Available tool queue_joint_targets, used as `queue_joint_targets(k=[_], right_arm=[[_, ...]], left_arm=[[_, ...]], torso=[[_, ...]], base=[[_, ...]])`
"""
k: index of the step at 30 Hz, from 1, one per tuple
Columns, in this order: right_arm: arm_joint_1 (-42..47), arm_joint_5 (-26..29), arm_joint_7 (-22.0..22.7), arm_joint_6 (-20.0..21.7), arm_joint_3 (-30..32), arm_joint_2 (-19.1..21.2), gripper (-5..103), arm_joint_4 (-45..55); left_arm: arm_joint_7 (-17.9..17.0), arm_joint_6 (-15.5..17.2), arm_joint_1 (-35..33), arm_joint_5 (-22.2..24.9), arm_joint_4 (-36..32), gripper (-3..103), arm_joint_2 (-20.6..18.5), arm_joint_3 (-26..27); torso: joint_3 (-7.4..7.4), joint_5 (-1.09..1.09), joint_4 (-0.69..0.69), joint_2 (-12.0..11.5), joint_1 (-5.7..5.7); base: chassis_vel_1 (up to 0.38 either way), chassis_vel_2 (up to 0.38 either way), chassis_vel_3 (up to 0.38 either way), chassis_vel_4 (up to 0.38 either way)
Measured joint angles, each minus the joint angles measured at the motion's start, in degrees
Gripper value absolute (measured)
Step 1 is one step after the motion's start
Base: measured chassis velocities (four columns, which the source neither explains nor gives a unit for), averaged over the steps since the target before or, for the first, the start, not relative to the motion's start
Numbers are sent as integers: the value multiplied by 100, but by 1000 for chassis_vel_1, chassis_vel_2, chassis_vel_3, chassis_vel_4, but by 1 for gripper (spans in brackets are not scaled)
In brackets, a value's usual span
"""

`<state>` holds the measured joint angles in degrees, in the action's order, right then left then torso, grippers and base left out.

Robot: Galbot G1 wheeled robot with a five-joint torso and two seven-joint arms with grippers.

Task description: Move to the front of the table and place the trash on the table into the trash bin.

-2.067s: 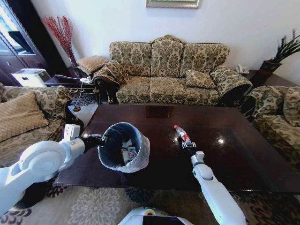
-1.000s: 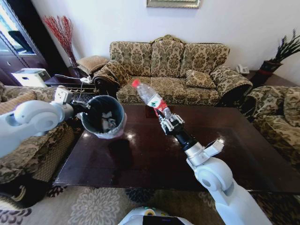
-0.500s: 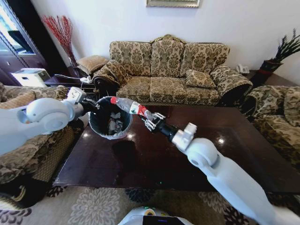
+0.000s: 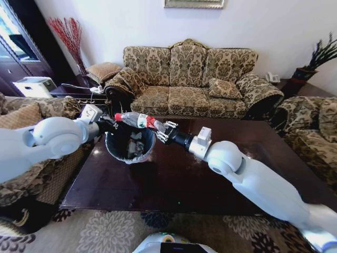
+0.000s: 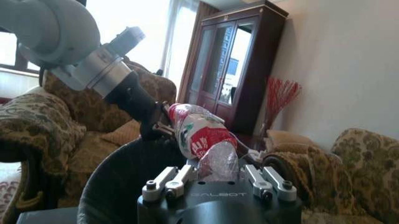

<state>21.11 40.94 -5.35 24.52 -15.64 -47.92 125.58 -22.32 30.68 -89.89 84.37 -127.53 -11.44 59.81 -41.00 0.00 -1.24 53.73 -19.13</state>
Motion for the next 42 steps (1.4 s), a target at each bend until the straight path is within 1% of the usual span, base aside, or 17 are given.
queue_joint_targets(k=[2,3,4,7,8,11,16,18,19,22,25,28,29,32,34,37,42], right_arm=[[137,-130,-120,-36,62,129,26,90],[266,-241,-232,-98,164,231,26,147],[266,-241,-232,-98,164,231,26,147],[750,-434,-638,-228,633,680,26,427],[750,-434,-638,-228,633,680,26,427],[990,-378,-720,-225,872,1070,26,646],[979,-414,-818,-148,1024,1300,26,740],[765,-648,-1045,-176,1052,1386,26,675],[765,-648,-1045,-176,1052,1386,26,675],[203,-935,-1356,-261,850,1518,26,561],[22,-956,-1395,-265,751,1533,26,555],[-739,-1040,-1507,-266,280,1501,26,458],[-739,-1040,-1507,-266,280,1501,26,458],[-1137,-1184,-1669,-298,-58,1528,26,360],[-1165,-1229,-1722,-331,-95,1577,26,361],[-1163,-1349,-1867,-448,-102,1795,26,462],[-1332,-1632,-1949,-633,-218,1835,26,437]], left_arm=[[0,13,3,10,9,0,49,-13],[1,24,7,11,30,0,68,-19],[1,24,7,11,30,0,68,-19],[11,43,6,7,158,0,99,-34],[11,43,6,7,158,0,99,-34],[18,43,-10,-6,241,0,59,-36],[37,31,-14,-24,254,0,-17,-21],[38,20,-15,-27,204,0,-30,-13],[38,20,-15,-27,204,0,-30,-13],[40,19,-14,-16,-1,0,-26,-13],[38,19,-8,-9,-49,0,-25,-13],[26,19,10,23,-164,0,-26,-13],[26,19,10,23,-164,0,-26,-13],[10,19,27,50,-221,0,-3,-13],[7,20,34,52,-228,0,12,-12],[8,26,44,53,-229,0,60,-12],[19,25,38,47,-238,0,75,-12]], torso=[[0,0,2,0,1],[0,-1,0,0,0],[0,-1,0,0,0],[0,0,4,0,0],[0,0,4,0,0],[1,-2,3,1,1],[1,-1,2,1,1],[1,-1,2,1,1],[1,-1,2,1,1],[1,-1,0,1,1],[1,-1,2,1,1],[1,0,0,1,1],[1,0,0,1,1],[0,1,-1,1,-1],[0,1,-1,1,-1],[0,0,4,1,0],[0,-2,3,1,1]], base=[[0,0,0,0],[0,0,0,0],[0,0,0,0],[0,0,0,0],[0,0,0,0],[0,0,0,0],[0,0,0,0],[0,0,0,0],[0,0,0,0],[0,0,0,0],[0,0,0,0],[0,0,0,0],[0,0,0,0],[0,0,0,0],[0,0,0,0],[0,0,0,0],[0,0,0,0]])
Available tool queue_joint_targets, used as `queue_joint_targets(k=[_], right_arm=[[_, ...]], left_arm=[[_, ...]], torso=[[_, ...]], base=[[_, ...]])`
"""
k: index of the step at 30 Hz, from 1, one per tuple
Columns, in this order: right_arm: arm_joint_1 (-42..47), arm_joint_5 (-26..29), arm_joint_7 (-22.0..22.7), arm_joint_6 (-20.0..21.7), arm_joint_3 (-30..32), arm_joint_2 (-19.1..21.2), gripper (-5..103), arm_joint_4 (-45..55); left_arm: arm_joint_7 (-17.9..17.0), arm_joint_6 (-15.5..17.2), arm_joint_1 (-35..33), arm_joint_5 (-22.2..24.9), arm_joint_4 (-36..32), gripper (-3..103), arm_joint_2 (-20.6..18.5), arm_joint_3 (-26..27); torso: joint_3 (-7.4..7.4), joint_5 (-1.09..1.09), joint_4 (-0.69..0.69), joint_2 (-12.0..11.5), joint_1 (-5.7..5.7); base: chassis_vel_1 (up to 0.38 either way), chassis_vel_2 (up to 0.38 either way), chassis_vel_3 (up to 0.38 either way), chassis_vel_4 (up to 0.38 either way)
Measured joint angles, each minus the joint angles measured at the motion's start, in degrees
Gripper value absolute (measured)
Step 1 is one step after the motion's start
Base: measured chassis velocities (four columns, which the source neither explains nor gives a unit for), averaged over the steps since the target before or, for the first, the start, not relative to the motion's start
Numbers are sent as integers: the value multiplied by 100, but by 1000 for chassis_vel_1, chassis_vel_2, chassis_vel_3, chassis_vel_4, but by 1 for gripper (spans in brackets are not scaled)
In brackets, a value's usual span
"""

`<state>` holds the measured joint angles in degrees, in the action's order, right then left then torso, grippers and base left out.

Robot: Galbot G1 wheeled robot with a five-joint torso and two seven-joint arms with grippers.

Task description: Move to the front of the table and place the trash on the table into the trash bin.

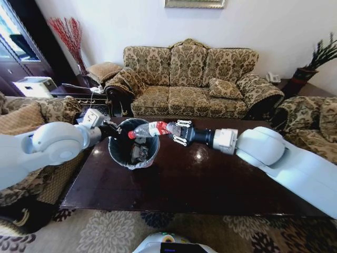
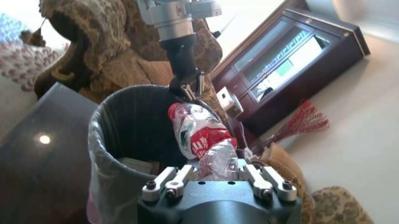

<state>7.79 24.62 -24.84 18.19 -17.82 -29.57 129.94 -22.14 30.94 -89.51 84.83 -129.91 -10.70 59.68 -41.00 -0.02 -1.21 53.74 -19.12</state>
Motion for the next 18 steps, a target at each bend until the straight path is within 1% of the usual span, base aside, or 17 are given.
queue_joint_targets(k=[3,8,10,11,12,13,15,16,18], right_arm=[[-327,-393,-173,-241,-225,-16,26,-173],[-710,-587,-285,-346,-482,-90,26,-307],[-928,-650,-308,-347,-656,-207,26,-340],[-1033,-729,-332,-343,-753,-266,23,-350],[-1165,-847,-370,-353,-896,-346,28,-389],[-1165,-847,-370,-353,-896,-346,28,-389],[-1357,-985,-400,-350,-1114,-533,39,-453],[-1357,-985,-400,-350,-1114,-533,39,-453],[-1478,-1081,-429,-343,-1239,-663,49,-517]], left_arm=[[17,-13,-3,-7,-17,0,-17,0],[21,-18,5,-10,-104,0,37,4],[23,-20,-2,-13,-170,0,87,-4],[22,-20,-9,-16,-188,0,104,-13],[21,-20,-16,-19,-208,0,122,-18],[21,-20,-16,-19,-208,0,122,-18],[19,-20,-15,-20,-228,0,180,-19],[19,-20,-15,-20,-228,0,180,-19],[17,-20,-4,-21,-235,0,244,-22]], torso=[[0,2,-3,0,-1],[0,2,0,0,-1],[0,1,0,0,0],[0,2,-2,0,0],[0,2,-1,0,0],[0,2,-1,0,0],[0,3,-3,0,-1],[0,3,-3,0,-1],[0,3,-3,0,-1]], base=[[0,0,0,0],[0,0,0,0],[0,0,0,0],[0,0,0,0],[0,0,0,0],[0,0,0,0],[0,0,0,0],[0,0,0,0],[0,0,0,0]])
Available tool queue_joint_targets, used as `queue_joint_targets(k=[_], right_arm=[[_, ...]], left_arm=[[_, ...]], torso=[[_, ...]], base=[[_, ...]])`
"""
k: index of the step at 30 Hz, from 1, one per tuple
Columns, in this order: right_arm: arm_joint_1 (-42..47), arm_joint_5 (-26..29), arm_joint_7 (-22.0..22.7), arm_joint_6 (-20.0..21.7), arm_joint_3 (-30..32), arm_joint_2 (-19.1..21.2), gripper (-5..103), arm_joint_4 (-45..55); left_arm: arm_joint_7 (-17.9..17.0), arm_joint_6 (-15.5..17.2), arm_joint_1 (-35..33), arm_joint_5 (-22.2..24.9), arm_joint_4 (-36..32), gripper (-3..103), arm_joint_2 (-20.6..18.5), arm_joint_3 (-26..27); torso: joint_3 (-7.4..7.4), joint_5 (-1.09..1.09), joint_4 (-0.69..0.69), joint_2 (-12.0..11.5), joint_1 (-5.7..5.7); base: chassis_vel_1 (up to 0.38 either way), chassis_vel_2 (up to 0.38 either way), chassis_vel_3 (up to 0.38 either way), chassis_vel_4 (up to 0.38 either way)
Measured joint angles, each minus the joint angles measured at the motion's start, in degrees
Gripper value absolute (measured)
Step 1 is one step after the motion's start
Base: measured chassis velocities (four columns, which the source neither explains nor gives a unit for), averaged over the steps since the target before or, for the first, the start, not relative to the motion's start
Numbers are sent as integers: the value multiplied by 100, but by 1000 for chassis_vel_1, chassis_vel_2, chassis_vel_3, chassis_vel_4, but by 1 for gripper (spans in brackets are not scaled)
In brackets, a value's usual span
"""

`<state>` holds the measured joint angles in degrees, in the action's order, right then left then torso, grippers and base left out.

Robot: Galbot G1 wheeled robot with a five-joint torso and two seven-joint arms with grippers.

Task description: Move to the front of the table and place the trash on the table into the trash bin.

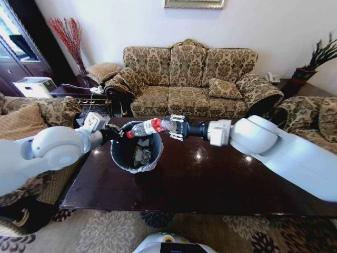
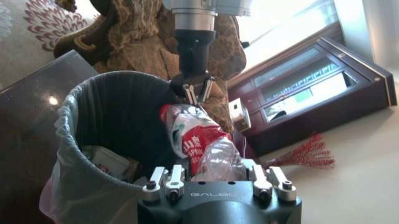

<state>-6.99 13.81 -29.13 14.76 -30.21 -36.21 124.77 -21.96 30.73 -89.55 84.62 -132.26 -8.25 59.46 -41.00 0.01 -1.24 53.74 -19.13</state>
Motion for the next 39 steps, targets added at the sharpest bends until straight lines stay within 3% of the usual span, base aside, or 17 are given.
queue_joint_targets(k=[1,3,7,10,11,14,17,18,21,22,26,27,30,31,33,35,39], right_arm=[[-50,-44,-19,-4,-61,-33,55,-36],[-83,-65,-43,-11,-100,-51,55,-61],[-102,-100,-60,-25,-139,-99,77,-128],[-32,-97,-27,-17,-123,-117,83,-141],[46,-68,17,0,-50,-122,93,-143],[312,129,194,54,229,-106,97,-115],[1048,833,872,152,1026,-20,100,61],[1048,833,872,152,1026,-20,100,61],[1925,1677,1953,272,1907,184,100,456],[1925,1677,1953,272,1907,184,100,456],[3761,2660,3689,278,3098,250,100,971],[3761,2660,3689,278,3098,250,100,971],[5282,3064,4515,195,4085,-36,100,1134],[5282,3064,4515,195,4085,-36,100,1134],[6383,3196,4761,135,4746,-380,100,1221],[6717,3175,4776,115,4986,-546,100,1247],[7839,2861,4680,36,5550,-1457,100,1292]], left_arm=[[0,2,4,0,-3,0,37,-7],[0,5,5,0,-7,0,61,-10],[2,10,-5,0,-21,0,96,-19],[10,11,-16,1,-27,0,78,-23],[15,12,-17,2,-22,0,70,-23],[23,42,-16,18,14,0,74,-26],[-18,264,42,82,73,0,141,-27],[-18,264,42,82,73,0,141,-27],[-107,427,128,215,162,0,271,-10],[-107,427,128,215,162,0,271,-10],[-436,501,223,750,295,0,484,81],[-436,501,223,750,295,0,484,81],[-709,501,292,1104,325,0,690,121],[-709,501,292,1104,325,0,690,121],[-861,500,367,1292,301,0,915,144],[-895,499,389,1317,279,0,999,152],[-1092,502,371,1261,-45,0,1734,331]], torso=[[0,0,0,0,0],[0,0,2,0,0],[0,-1,2,0,1],[0,-1,2,0,0],[0,-1,2,0,0],[0,-1,2,0,0],[0,-2,2,0,0],[0,-2,2,0,0],[1,0,3,0,1],[1,0,3,0,1],[1,-2,3,0,3],[1,-2,3,0,3],[1,-1,0,0,1],[1,-1,0,0,1],[1,-3,3,0,1],[1,-2,5,0,1],[2,-1,2,1,2]], base=[[0,0,0,0],[0,0,0,0],[0,0,0,0],[0,0,0,0],[0,0,0,0],[0,0,0,0],[0,0,0,0],[0,0,0,0],[0,0,0,0],[0,0,0,0],[0,0,0,0],[0,0,0,0],[0,0,0,0],[0,0,0,0],[0,0,0,0],[0,0,0,0],[0,0,0,0]])
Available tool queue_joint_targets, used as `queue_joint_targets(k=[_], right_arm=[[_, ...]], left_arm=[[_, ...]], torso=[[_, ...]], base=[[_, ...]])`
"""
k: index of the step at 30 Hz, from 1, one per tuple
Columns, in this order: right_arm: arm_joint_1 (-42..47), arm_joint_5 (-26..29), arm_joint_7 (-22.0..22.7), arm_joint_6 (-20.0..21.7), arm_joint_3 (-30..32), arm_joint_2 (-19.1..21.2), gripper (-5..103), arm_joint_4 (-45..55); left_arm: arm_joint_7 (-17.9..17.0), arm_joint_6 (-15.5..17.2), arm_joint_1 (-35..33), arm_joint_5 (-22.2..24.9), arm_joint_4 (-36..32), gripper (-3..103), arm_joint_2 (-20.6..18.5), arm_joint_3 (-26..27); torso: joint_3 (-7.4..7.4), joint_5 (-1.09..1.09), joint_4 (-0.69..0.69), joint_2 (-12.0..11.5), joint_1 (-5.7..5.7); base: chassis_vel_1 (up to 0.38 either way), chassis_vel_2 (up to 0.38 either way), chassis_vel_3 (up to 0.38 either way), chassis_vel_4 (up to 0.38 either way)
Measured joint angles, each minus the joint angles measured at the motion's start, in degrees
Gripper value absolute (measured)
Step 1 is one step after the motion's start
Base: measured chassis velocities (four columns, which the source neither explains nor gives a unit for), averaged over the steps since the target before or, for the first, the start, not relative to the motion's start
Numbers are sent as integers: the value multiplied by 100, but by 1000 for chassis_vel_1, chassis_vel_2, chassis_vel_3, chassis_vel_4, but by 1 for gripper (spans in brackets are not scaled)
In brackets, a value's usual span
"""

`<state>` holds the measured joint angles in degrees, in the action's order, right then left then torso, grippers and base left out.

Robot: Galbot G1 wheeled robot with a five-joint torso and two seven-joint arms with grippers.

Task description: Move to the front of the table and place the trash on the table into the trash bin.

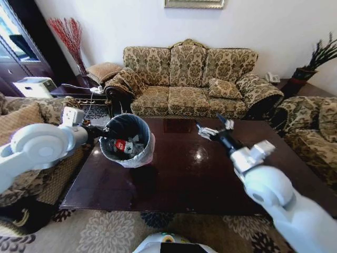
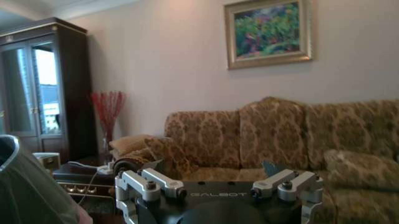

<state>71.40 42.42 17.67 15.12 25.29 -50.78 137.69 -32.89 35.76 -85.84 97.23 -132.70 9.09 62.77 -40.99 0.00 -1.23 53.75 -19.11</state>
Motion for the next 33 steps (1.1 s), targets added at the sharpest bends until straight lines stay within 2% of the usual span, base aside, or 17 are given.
queue_joint_targets(k=[1,3,5,6,9,10,14,18,21,23,24,26,27,28,31,32,33], right_arm=[[0,0,0,0,0,0,100,0],[456,-157,-124,-95,179,-425,100,-65],[655,-324,-194,-214,210,-590,100,-177],[655,-324,-194,-214,210,-590,100,-177],[718,-442,-232,-260,194,-802,100,-254],[718,-442,-232,-260,194,-802,100,-254],[734,-618,-295,-290,92,-930,100,-356],[737,-738,-353,-323,25,-975,100,-406],[733,-820,-381,-382,-9,-994,100,-438],[756,-934,-462,-508,-19,-1025,100,-504],[756,-934,-462,-508,-19,-1025,100,-504],[775,-1014,-520,-604,-31,-1051,100,-552],[773,-1123,-545,-700,-83,-1081,100,-601],[773,-1123,-545,-700,-83,-1081,100,-601],[741,-1247,-559,-785,-166,-1109,100,-658],[691,-1326,-562,-831,-241,-1134,100,-680],[679,-1338,-562,-838,-261,-1142,100,-680]], left_arm=[[0,0,0,0,0,0,0,0],[-13,26,-195,-273,-254,0,625,135],[-13,54,-420,-591,-423,0,1142,239],[-13,54,-420,-591,-423,0,1142,239],[86,102,-804,-1002,-621,0,1920,503],[86,102,-804,-1002,-621,0,1920,503],[348,148,-1347,-1450,-723,0,2563,912],[503,196,-1582,-1665,-727,0,2765,1240],[563,258,-1654,-1660,-685,0,2818,1577],[575,272,-1785,-1596,-661,0,2921,2018],[575,272,-1785,-1596,-661,0,2921,2018],[659,275,-1890,-1578,-674,0,3101,2303],[753,274,-1956,-1648,-702,0,3367,2465],[753,274,-1956,-1648,-702,0,3367,2465],[836,266,-1965,-1772,-761,0,3720,2514],[911,253,-1939,-1941,-835,0,4110,2505],[939,244,-1935,-2012,-861,0,4234,2491]], torso=[[0,0,0,0,0],[0,3,1,0,0],[0,4,0,0,0],[0,4,0,0,0],[0,3,-2,0,0],[0,3,-2,0,0],[-1,2,-2,0,-1],[0,-5,1,0,-1],[-1,5,4,0,-1],[-2,-5,3,0,-2],[-2,-5,3,0,-2],[-1,-9,3,0,-2],[-1,-7,1,0,-1],[-1,-7,1,0,-1],[-1,-5,1,0,-1],[-1,-1,1,0,-1],[-1,0,0,0,-1]], base=[[0,0,0,0],[0,0,0,0],[-34,-51,36,37],[-39,-51,49,38],[-52,-65,84,89],[-83,-89,102,144],[-149,-161,179,165],[-241,-231,225,221],[-305,-281,255,287],[-275,-285,237,272],[-253,-271,237,272],[-253,-218,203,235],[-186,-146,172,158],[-186,-146,172,158],[-117,-91,107,74],[0,0,0,0],[0,0,0,0]])
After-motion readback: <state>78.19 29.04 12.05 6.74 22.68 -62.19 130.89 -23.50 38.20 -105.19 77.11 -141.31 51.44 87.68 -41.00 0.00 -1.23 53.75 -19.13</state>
